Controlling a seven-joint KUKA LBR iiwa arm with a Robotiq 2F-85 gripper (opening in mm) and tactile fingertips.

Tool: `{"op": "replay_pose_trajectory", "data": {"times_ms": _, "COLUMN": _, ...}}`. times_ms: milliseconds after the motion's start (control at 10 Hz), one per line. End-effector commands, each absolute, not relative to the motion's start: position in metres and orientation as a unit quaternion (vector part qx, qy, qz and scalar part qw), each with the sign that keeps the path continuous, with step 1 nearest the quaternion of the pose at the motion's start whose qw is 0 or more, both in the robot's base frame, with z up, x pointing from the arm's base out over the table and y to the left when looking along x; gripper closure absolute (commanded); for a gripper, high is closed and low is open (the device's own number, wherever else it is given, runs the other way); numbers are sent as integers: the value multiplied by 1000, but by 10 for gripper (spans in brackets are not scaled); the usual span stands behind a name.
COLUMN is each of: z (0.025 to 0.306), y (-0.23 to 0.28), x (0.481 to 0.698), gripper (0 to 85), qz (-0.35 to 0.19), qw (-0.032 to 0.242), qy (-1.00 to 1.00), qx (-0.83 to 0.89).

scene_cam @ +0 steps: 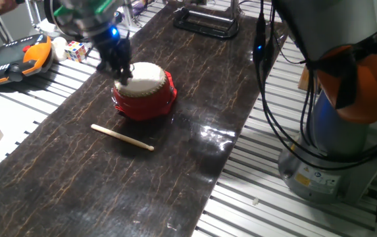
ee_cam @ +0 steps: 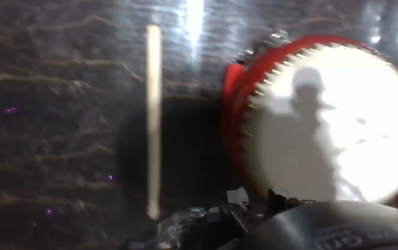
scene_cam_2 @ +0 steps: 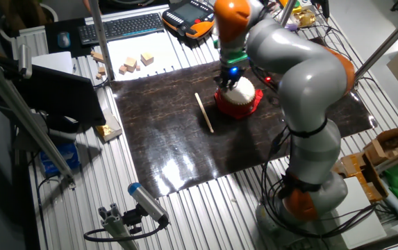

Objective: Play the drum

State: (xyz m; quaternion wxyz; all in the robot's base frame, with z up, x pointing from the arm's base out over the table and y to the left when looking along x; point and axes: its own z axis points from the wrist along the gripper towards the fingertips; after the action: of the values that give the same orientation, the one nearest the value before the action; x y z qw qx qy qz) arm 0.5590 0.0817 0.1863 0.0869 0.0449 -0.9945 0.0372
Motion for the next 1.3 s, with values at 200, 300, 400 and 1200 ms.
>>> {"op": "replay_pose_trajectory", "data": {"times_ms": 200, "z": 162, "y": 93, "x": 573, "gripper": 563, "qz": 25, "qw": 73, "qy": -996, "qx": 49}}
{"op": "replay_pose_trajectory", "data": {"times_ms": 300, "z": 156, "y": 98, "x": 580, "gripper": 563, "qz": 27, "qw": 73, "qy": -996, "qx": 52}}
{"op": "replay_pose_trajectory", "data": {"times_ms": 400, "z": 150, "y": 104, "x": 584, "gripper": 557, "qz": 30, "qw": 71, "qy": -996, "qx": 48}}
{"op": "replay_pose_trajectory", "data": {"times_ms": 1200, "z": 95, "y": 140, "x": 591, "gripper": 513, "qz": 29, "qw": 54, "qy": -997, "qx": 51}}
